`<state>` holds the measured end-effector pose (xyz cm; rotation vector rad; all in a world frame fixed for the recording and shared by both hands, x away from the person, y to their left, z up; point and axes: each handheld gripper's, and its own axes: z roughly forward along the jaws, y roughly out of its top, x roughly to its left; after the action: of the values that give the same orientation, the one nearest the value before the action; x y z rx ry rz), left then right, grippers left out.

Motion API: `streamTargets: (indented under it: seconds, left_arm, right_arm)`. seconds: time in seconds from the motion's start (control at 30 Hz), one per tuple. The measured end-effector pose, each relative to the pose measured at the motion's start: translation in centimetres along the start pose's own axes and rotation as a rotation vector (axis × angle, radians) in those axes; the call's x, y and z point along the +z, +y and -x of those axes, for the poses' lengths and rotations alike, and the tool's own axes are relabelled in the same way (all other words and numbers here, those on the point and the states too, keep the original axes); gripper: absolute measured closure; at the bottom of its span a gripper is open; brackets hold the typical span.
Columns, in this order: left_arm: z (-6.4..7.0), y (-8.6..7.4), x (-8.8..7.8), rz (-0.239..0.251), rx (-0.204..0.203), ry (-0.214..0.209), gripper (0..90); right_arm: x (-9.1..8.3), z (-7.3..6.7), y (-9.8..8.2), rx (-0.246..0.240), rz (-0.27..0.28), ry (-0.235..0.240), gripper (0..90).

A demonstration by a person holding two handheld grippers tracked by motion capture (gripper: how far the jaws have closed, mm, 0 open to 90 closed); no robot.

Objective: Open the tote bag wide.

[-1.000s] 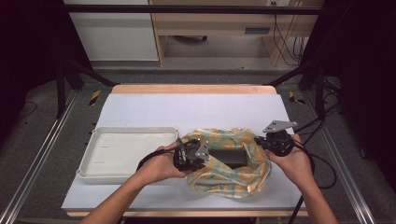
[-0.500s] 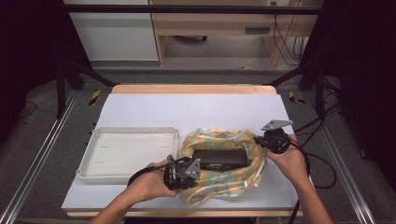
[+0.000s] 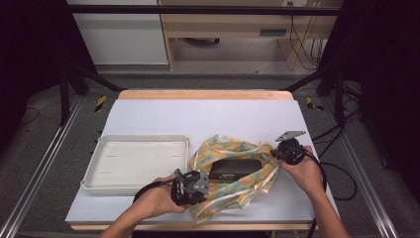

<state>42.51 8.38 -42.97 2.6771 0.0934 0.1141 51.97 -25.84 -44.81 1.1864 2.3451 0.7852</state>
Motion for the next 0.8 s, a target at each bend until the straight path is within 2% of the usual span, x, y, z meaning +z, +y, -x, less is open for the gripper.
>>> streamTargets:
  seconds: [0.1,0.27,0.43,0.47,0.5,0.53,0.57,0.63,0.67,0.7,0.77,0.8]
  left_arm:
    - [0.1,0.0,0.1,-0.008,0.006,0.000,90.0]
    - [0.1,0.0,0.2,-0.009,0.005,0.005,90.0]
    - [0.1,0.1,0.2,-0.004,0.002,0.008,90.0]
    - [0.1,0.1,0.2,-0.004,0.002,0.008,90.0]
    - [0.1,0.2,0.1,-0.009,0.006,0.009,90.0]
    - [0.1,0.2,0.1,-0.009,0.006,0.009,90.0]
    - [0.2,0.3,0.1,-0.005,0.007,0.010,90.0]
    - [0.2,0.3,0.1,-0.006,0.006,0.013,90.0]
    - [0.2,0.3,0.1,-0.006,0.006,0.013,90.0]
    - [0.2,0.4,0.1,-0.006,0.004,0.019,90.0]
    - [0.2,0.4,0.1,-0.008,0.005,0.020,90.0]
    - [0.2,0.4,0.1,-0.008,0.005,0.020,90.0]
  right_arm:
    - [0.2,0.3,-0.2,-0.004,-0.017,-0.020,90.0]
    - [0.2,0.3,-0.4,0.003,-0.018,-0.020,89.3]
    - [-2.2,-0.5,0.1,0.011,0.060,-0.025,63.8]
    - [-2.2,-0.5,0.1,0.011,0.060,-0.025,63.8]
    - [-3.6,-0.9,0.4,0.000,0.086,-0.021,60.1]
    - [-3.6,-0.9,0.4,0.000,0.086,-0.021,60.1]
    - [-5.0,-1.5,0.7,-0.013,0.121,-0.025,60.7]
    - [-6.4,-2.4,0.9,-0.035,0.143,-0.014,61.7]
    - [-6.4,-2.4,0.9,-0.035,0.143,-0.014,61.7]
    - [-7.5,-3.8,0.7,-0.063,0.166,0.009,64.9]
    - [-8.0,-5.3,0.1,-0.088,0.175,0.051,68.8]
    - [-8.0,-5.3,0.1,-0.088,0.175,0.051,68.8]
